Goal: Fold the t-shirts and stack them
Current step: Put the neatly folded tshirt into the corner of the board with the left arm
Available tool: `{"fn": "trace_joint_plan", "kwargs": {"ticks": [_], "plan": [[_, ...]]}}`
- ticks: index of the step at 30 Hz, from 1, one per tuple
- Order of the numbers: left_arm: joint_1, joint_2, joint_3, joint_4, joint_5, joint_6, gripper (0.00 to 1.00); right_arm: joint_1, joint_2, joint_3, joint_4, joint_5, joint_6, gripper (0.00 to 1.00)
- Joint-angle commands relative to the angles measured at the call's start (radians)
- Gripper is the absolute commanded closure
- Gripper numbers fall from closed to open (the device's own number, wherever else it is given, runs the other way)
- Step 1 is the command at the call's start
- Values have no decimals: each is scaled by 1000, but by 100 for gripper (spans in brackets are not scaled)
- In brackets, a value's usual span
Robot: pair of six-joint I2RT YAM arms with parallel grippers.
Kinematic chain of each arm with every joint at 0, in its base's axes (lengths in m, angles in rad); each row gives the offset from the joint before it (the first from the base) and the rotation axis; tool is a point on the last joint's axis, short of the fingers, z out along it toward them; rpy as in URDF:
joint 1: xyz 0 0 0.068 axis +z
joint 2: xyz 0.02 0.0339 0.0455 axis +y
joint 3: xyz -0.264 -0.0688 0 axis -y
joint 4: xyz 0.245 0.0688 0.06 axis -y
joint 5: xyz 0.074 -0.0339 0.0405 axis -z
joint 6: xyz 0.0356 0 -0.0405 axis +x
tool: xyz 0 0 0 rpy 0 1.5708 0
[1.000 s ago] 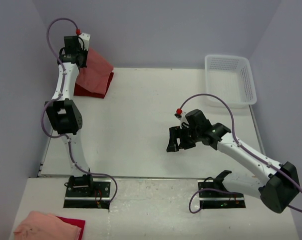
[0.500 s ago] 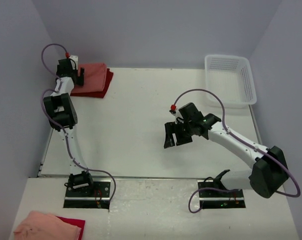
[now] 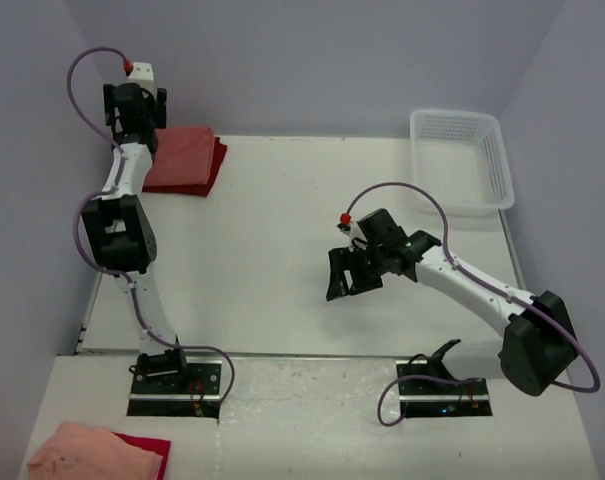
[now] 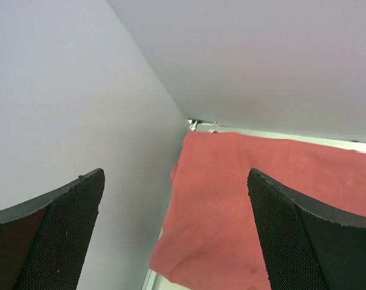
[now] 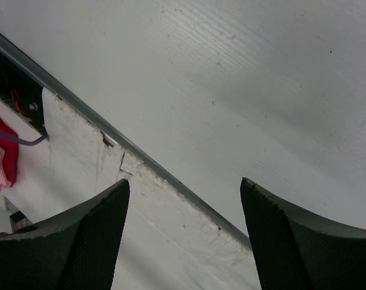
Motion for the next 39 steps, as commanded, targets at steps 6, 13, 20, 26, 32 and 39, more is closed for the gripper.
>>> {"fn": "trace_joint_plan", "kwargs": {"ticks": [6, 13, 20, 26, 32, 39], "plan": [[-61, -49, 104, -94, 92, -82, 52, -1, -117, -6, -1, 79, 4, 27], [44, 45, 175, -152, 354, -388, 100, 1, -176, -19, 1, 96, 8, 40], [72, 249, 311, -180, 468, -442, 100, 1, -167, -17, -10, 115, 1, 39], [106, 294, 284, -139, 545, -490, 100, 1, -137, -34, -2, 112, 2, 39], [123, 283, 210, -97, 536, -478, 100, -1, -129, -37, -1, 107, 7, 39], [127, 301, 206, -99, 484, -438, 100, -1, -114, -34, 3, 99, 15, 39]]}}
